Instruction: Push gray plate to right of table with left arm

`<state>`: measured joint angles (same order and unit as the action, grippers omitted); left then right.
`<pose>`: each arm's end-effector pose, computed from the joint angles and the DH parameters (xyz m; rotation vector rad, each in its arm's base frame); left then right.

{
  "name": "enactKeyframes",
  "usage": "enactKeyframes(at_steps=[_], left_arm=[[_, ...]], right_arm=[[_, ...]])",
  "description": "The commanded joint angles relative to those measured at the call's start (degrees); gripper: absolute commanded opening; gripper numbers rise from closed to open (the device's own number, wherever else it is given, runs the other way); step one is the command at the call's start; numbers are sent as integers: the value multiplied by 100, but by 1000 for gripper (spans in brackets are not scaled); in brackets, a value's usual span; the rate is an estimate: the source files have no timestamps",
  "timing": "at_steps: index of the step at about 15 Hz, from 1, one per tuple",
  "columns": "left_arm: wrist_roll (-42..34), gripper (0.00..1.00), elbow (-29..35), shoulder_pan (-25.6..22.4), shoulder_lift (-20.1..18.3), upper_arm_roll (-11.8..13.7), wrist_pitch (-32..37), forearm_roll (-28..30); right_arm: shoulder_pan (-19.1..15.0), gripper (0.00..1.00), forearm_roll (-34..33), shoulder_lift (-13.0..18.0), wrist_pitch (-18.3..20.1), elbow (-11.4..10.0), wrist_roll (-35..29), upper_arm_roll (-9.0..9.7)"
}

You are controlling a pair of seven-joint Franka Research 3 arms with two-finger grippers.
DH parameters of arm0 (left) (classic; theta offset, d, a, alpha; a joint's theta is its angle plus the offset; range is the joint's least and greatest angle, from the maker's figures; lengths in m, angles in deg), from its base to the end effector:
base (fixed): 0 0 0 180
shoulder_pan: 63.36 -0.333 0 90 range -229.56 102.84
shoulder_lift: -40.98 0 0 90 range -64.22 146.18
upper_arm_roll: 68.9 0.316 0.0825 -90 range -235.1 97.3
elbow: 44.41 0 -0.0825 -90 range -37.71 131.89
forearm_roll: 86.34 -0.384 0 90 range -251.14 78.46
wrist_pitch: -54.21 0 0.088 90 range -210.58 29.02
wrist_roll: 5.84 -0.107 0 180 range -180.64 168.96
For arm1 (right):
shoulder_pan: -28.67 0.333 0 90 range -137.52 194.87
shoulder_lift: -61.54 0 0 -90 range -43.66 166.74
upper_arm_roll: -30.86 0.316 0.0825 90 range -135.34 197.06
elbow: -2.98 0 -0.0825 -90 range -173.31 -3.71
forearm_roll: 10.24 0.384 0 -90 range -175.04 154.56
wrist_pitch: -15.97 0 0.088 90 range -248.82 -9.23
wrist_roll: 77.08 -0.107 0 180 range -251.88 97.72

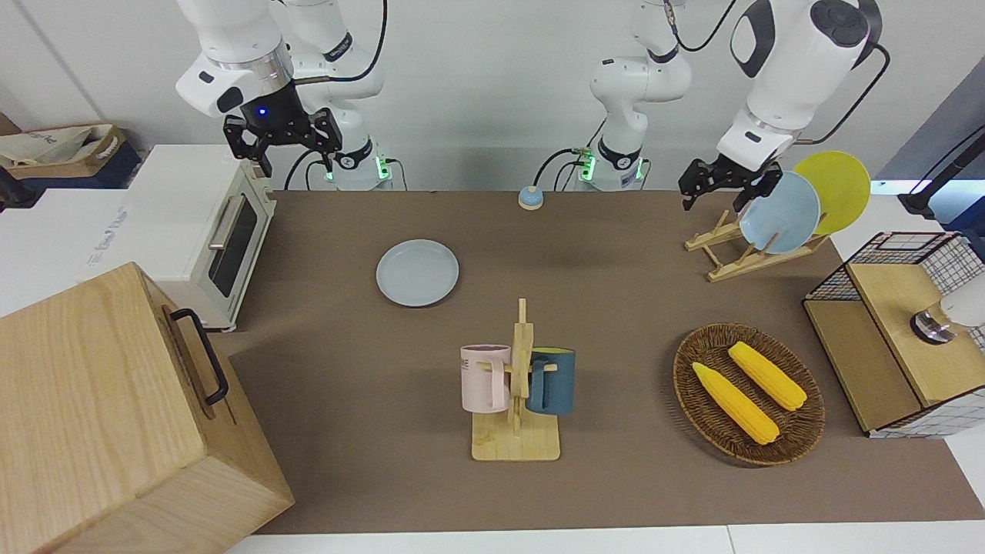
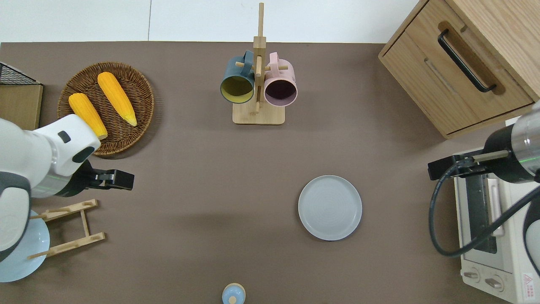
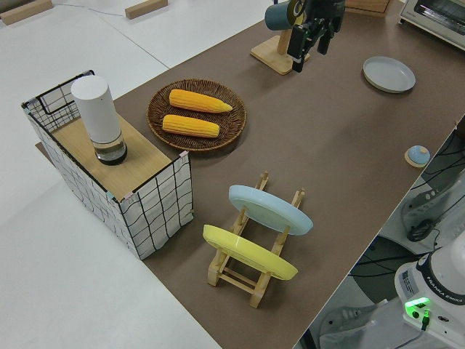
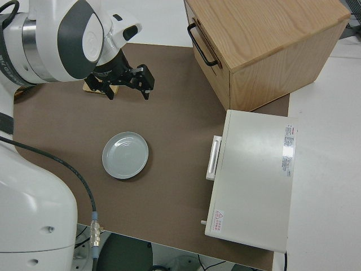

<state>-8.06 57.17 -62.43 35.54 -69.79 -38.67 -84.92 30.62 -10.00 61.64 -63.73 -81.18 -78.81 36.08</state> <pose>0.5242 -0.0195 0.5845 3.1151 -0.1067 -0.0886 0.5307 0.0673 0.6576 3.1338 0.1498 -0.1196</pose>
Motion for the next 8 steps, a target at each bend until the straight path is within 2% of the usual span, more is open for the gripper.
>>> enactKeyframes(at_steps=[1,3,8], left_arm=[[-279,991,-419,-22,43,220,385,-64],[-279,991,-489,-14,43,379,385,-46],[-279,991,-525,-22,25,405,403,-63]], right_arm=[[-63,983,46,43,69,-3,6,32],[-63,983,46,43,69,6,15,32],[-63,983,46,43,69,-3,6,32]])
